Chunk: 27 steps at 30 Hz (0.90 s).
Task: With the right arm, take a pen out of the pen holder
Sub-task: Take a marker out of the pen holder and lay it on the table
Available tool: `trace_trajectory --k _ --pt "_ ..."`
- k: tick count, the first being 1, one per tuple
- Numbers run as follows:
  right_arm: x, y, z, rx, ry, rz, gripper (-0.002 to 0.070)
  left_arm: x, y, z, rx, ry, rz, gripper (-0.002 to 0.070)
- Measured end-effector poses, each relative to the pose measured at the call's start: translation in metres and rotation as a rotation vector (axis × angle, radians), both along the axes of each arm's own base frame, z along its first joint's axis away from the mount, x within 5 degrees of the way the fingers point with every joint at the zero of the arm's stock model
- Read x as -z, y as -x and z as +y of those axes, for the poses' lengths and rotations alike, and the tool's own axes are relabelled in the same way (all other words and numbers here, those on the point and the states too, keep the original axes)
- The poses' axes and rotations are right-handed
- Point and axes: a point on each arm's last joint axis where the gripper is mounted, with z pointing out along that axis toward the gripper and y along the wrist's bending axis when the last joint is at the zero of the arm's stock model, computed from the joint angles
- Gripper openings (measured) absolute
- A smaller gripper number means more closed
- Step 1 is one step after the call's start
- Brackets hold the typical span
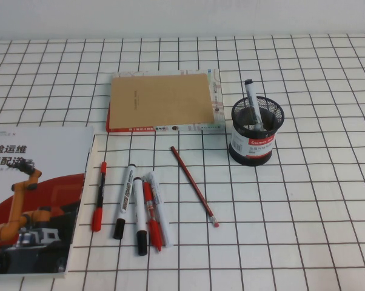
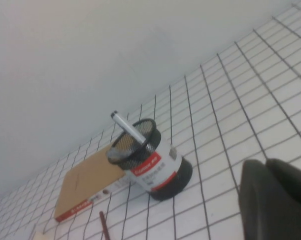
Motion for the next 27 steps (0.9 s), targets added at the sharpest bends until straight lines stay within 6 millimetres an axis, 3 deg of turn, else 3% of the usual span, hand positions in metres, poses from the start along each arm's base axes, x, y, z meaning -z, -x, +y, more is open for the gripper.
trace_trajectory --k 4,10,17,27 --pt "-0.003 0.001 0.006 -0.068 0.0 0.083 -0.0016 0.0 0.0 0.0 0.0 0.0 0.0 -0.0005" --pt "-0.044 -0.013 0.013 -0.142 0.085 0.214 -0.0016 0.0 0.0 0.0 0.0 0.0 0.0 -0.0004" --pt "-0.083 -0.053 0.022 -0.246 0.247 0.411 -0.0016 0.0 0.0 0.0 0.0 0.0 0.0 -0.0004" --pt "-0.098 -0.114 0.032 -0.355 0.36 0.49 -0.0016 0.0 0.0 0.0 0.0 0.0 0.0 -0.0004"
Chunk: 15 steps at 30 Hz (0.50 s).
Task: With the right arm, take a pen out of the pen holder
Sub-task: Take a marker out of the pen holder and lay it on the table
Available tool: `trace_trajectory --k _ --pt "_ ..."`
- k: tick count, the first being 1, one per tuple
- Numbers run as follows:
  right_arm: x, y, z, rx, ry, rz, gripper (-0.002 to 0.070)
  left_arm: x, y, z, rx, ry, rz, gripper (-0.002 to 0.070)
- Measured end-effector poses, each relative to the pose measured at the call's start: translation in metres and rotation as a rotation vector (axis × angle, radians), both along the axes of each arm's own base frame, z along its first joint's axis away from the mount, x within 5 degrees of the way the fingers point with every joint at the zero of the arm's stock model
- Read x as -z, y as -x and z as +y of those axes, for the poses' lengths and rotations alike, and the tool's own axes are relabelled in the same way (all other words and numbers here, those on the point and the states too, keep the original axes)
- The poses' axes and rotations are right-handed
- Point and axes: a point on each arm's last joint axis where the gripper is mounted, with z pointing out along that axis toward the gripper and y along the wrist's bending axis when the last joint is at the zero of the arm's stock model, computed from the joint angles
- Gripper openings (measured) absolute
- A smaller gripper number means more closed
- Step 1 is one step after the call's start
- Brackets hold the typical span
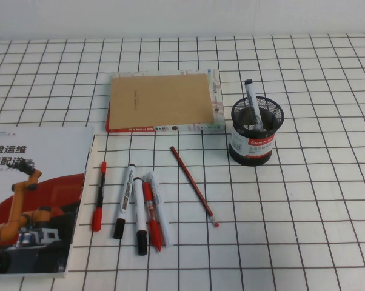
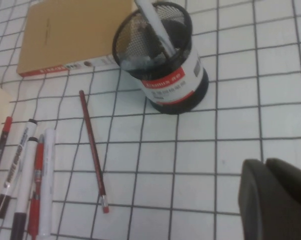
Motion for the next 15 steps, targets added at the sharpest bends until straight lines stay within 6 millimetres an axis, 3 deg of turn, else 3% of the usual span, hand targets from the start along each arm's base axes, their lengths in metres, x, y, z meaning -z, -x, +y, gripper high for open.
trace_trajectory --k 5,15 --pt "0.001 -0.027 0.015 -0.078 -0.003 -0.024 -0.0016 0.0 0.0 0.0 0.0 0.0 0.0 -0.0005" --pt "0.001 -0.081 0.081 -0.316 0.152 -0.06 -0.0002 0.0 0.0 0.0 0.0 0.0 0.0 -0.0004"
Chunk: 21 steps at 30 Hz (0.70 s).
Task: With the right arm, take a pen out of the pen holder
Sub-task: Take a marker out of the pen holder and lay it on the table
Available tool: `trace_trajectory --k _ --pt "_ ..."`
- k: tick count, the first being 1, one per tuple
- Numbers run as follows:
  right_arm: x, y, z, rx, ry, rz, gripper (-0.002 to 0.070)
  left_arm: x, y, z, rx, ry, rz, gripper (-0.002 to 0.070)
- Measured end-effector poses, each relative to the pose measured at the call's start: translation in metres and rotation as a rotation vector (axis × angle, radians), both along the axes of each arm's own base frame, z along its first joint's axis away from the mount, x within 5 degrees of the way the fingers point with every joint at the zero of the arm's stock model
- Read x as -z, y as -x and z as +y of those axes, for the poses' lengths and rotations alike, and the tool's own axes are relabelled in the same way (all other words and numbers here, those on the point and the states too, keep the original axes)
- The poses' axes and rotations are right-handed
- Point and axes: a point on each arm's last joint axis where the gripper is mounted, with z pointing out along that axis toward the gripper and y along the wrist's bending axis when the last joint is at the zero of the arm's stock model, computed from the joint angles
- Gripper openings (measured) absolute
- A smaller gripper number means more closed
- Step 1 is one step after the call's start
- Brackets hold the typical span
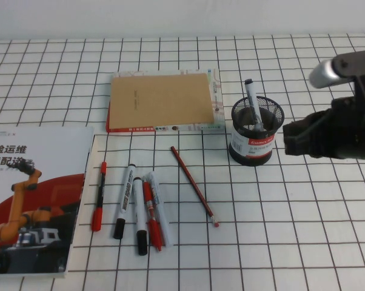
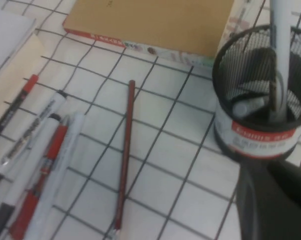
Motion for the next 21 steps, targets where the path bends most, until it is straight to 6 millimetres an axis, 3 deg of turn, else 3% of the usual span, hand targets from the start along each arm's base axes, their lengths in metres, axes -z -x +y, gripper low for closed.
trace_trajectory --k 5,12,15,21 --pt "0.008 -0.018 0.02 -0.001 0.082 -0.135 0.0087 0.0 0.0 0.0 0.0 0.0 0.0 -0.0004" --pt "0.011 -0.03 0.043 0.028 0.055 -0.307 0.0363 0.0 0.0 0.0 0.0 0.0 0.0 -0.0004" --pt "0.021 -0.038 0.046 0.049 0.061 -0.319 0.0404 0.0 0.0 0.0 0.0 0.0 0.0 -0.0004" --pt "0.037 -0.054 0.053 0.058 0.09 -0.333 0.0419 0.0 0.0 0.0 0.0 0.0 0.0 -0.0004"
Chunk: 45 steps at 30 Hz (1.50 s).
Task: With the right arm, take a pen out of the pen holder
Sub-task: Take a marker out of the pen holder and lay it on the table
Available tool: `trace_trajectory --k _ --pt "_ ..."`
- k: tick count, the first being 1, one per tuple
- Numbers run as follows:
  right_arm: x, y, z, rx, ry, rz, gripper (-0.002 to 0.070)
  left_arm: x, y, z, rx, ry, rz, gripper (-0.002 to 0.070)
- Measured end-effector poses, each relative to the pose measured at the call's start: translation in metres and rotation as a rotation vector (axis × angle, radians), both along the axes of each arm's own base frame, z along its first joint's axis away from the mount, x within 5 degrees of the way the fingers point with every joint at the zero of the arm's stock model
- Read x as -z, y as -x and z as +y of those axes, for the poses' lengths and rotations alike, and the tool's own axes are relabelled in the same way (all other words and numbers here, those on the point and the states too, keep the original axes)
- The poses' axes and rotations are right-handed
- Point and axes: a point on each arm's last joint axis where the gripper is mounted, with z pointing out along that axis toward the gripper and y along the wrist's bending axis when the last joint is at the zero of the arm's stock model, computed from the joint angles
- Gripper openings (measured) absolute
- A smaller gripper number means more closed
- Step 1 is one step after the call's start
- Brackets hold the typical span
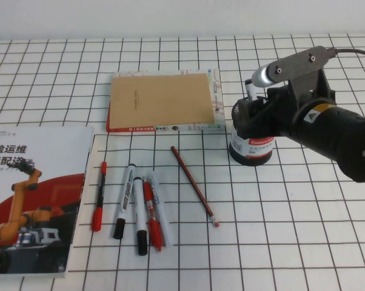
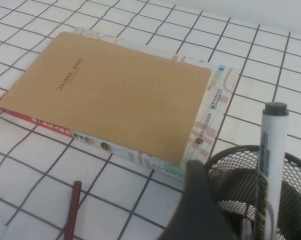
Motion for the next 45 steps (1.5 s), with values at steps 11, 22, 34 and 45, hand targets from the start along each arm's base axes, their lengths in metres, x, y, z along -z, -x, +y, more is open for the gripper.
trace_trajectory --k 11,22,34,45 --pt "0.017 -0.031 0.01 0.05 0.036 -0.126 0.042 0.0 0.0 0.0 0.0 0.0 0.0 -0.0004" --pt "0.038 -0.049 0.016 0.086 0.05 -0.162 0.0421 0.0 0.0 0.0 0.0 0.0 0.0 -0.0004" --pt "0.048 -0.071 0.019 0.106 0.052 -0.16 0.0421 0.0 0.0 0.0 0.0 0.0 0.0 -0.0004" --pt "0.056 -0.076 0.022 0.096 0.063 -0.128 0.032 0.0 0.0 0.0 0.0 0.0 0.0 -0.0005"
